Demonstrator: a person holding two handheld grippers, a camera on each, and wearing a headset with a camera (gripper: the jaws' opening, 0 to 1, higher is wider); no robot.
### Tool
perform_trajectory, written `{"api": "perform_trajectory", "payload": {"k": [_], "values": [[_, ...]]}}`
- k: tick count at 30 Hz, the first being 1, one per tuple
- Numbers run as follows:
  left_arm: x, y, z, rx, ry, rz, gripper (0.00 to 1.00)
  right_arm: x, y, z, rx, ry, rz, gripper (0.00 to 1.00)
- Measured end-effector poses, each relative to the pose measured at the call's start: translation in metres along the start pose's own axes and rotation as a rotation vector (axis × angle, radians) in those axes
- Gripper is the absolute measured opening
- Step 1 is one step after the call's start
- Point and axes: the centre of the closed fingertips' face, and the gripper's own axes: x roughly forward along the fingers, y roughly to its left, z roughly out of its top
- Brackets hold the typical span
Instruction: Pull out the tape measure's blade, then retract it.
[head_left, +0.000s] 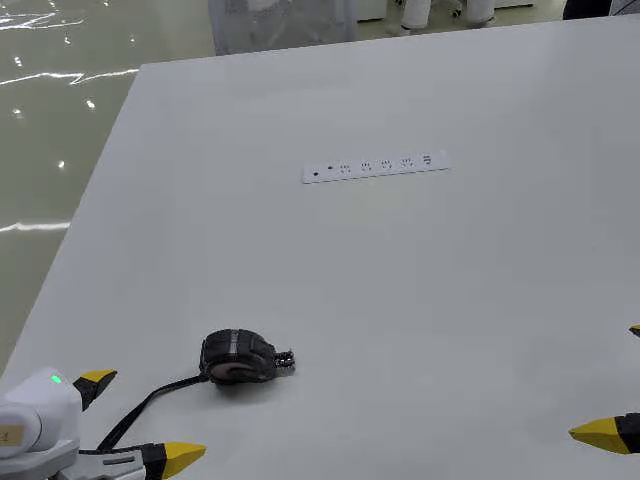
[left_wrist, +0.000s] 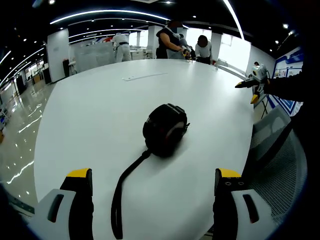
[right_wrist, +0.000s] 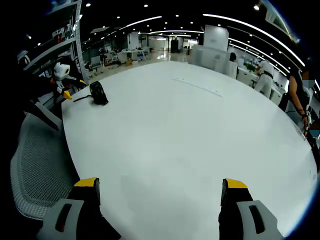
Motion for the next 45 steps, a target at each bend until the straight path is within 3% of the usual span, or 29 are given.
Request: {"api": "perform_trajectory", "payload": {"k": [12,15,21,32,39,45], "values": [[0.0,-0.004,0.0,-0.004,0.003,-0.009,0.99,0.003,0.004,0.002,0.001,-0.003,0.02,0.99],[0.001,-0.003,0.002,0.051,0.006,0.009,0.99,0.005,0.008,0.004,-0.026,-0.014,0.036,0.99],[0.004,-0.008,0.009,0.076,0.024,-0.025,0.99,0.011,0.016,0.012,-0.065,-0.022,0.081,0.99],[0.015,-0.006,0.025,0.192,0.072,-0.08,0.88,0.018,0.019,0.023,-0.117,-0.006,0.099,0.99],[0.024,-0.007,0.041,0.245,0.096,-0.115,0.86,0.023,0.02,0.029,-0.133,0.003,0.113,0.99],[0.034,-0.012,0.047,0.347,0.155,-0.169,0.8,0.026,0.02,0.034,-0.148,0.002,0.12,0.99]]}}
